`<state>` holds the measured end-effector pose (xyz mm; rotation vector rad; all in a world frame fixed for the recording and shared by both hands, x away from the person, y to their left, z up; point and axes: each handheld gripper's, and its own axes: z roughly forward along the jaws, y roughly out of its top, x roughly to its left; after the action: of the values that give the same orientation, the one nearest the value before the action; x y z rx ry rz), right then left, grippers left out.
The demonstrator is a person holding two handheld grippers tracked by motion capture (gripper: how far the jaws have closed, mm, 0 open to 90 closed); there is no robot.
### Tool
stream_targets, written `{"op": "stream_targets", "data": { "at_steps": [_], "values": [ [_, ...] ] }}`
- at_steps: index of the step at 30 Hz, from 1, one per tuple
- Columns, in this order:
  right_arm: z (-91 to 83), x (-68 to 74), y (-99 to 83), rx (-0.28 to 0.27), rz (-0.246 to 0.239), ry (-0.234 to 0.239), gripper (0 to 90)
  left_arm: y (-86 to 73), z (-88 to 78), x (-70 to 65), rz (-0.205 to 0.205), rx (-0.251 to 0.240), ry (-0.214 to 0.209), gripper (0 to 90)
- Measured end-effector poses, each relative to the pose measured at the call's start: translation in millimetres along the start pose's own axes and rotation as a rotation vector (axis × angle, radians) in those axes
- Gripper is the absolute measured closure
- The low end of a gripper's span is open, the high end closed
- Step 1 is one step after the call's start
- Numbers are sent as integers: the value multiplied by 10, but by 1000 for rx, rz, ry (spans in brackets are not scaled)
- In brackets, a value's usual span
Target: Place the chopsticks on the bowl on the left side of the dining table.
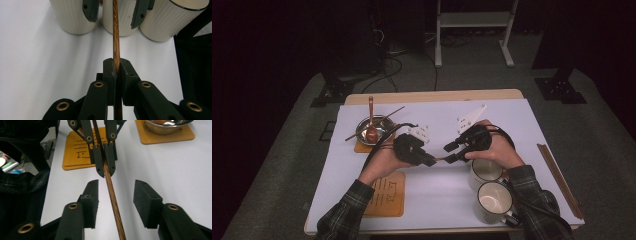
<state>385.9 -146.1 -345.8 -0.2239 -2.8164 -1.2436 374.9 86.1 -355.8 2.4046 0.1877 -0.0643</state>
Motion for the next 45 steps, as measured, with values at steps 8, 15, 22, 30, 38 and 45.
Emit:
{"op": "stream_targets", "data": {
  "at_steps": [8, 15, 22, 30, 38, 45],
  "values": [
    [-108, -18, -50, -32, 22, -57, 468, -51, -58, 34, -20, -7, 12, 840],
    [-211, -47, -110, -49, 39, -100, 413, -80, -94, 53, -40, -4, 27, 840],
    [-328, -61, -181, -69, 64, -153, 370, -117, -132, 86, -62, -5, 36, 840],
    [-473, -76, -264, -95, 92, -207, 346, -157, -211, 116, -83, -17, 63, 841],
    [-614, -79, -350, -124, 129, -256, 331, -218, -306, 168, -104, -25, 80, 840],
    [-727, -103, -465, -134, 161, -312, 324, -265, -392, 201, -121, -42, 99, 840]
  ]
}}
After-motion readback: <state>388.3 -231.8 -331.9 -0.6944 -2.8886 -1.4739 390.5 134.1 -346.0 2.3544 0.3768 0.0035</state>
